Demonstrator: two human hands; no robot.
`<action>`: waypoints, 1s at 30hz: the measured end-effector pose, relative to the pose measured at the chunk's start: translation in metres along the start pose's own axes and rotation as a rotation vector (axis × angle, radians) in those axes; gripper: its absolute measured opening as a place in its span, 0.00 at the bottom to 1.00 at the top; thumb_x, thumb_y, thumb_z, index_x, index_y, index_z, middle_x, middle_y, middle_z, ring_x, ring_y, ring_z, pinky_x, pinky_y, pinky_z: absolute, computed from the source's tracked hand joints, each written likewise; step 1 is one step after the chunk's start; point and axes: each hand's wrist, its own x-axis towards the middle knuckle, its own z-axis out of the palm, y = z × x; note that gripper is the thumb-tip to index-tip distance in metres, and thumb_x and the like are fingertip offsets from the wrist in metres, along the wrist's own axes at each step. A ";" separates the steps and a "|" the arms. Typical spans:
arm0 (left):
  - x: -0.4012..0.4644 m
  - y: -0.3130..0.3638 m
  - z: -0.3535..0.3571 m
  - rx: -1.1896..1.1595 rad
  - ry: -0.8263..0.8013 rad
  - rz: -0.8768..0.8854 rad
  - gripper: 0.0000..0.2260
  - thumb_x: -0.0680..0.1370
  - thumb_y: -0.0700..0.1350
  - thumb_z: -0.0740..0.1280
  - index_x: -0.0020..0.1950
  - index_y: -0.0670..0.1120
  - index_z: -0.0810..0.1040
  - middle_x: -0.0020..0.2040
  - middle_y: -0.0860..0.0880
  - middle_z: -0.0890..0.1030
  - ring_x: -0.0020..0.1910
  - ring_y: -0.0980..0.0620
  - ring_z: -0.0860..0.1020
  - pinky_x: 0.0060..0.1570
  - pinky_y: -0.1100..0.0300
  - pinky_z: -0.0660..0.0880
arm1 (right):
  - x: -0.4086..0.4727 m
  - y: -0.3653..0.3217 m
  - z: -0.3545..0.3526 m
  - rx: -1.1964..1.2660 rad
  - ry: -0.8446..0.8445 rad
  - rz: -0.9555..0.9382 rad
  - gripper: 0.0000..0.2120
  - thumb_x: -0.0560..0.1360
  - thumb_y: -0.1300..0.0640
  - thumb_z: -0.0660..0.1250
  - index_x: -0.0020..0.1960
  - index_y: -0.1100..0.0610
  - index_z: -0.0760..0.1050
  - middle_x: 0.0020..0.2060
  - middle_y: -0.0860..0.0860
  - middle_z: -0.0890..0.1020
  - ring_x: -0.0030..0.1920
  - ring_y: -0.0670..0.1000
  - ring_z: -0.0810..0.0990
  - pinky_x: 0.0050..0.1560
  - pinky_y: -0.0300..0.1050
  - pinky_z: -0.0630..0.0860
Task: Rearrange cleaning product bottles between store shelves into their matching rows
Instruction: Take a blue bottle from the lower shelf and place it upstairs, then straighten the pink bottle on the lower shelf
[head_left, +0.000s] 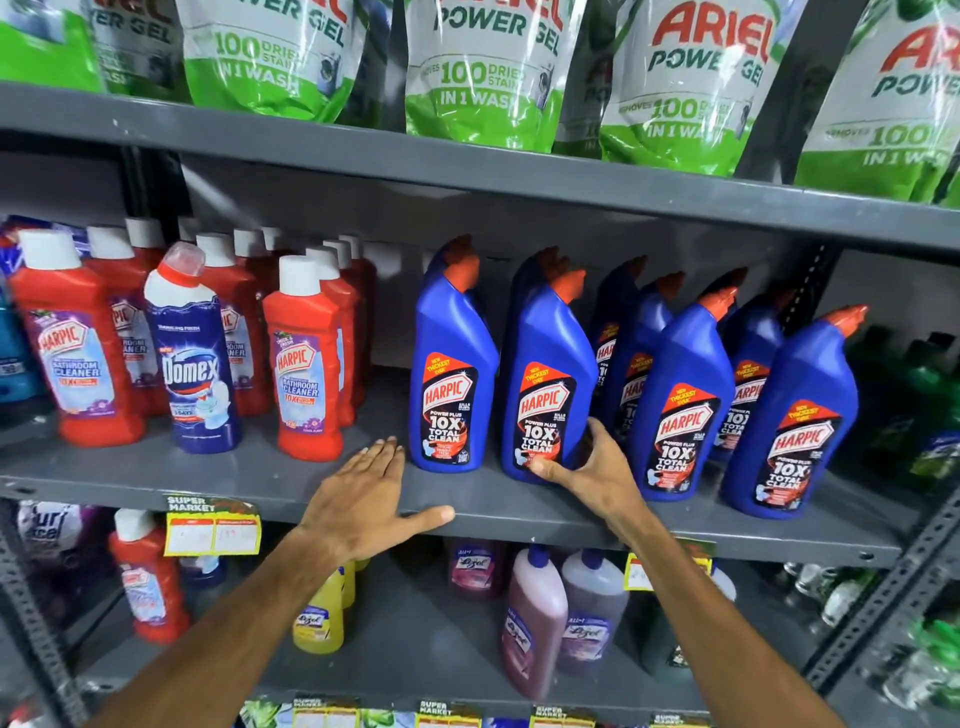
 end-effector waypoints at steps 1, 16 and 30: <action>-0.004 0.001 0.002 0.004 0.040 -0.010 0.61 0.67 0.86 0.38 0.85 0.40 0.47 0.86 0.43 0.50 0.85 0.48 0.49 0.81 0.55 0.45 | -0.006 -0.002 0.001 -0.015 0.042 -0.033 0.47 0.63 0.49 0.87 0.75 0.54 0.68 0.61 0.42 0.82 0.60 0.42 0.81 0.54 0.23 0.75; -0.107 -0.001 0.190 -0.016 0.157 0.200 0.44 0.81 0.67 0.60 0.84 0.36 0.54 0.86 0.38 0.51 0.85 0.40 0.52 0.81 0.46 0.51 | -0.166 0.140 0.085 -0.129 0.361 0.050 0.20 0.79 0.54 0.74 0.67 0.49 0.72 0.61 0.49 0.75 0.62 0.52 0.76 0.65 0.48 0.74; -0.054 -0.031 0.331 -0.082 -0.157 0.078 0.54 0.75 0.78 0.48 0.84 0.37 0.45 0.85 0.40 0.43 0.85 0.44 0.43 0.82 0.53 0.39 | -0.160 0.238 0.149 -0.006 0.368 0.355 0.34 0.70 0.54 0.82 0.71 0.53 0.70 0.62 0.51 0.80 0.60 0.55 0.82 0.62 0.60 0.82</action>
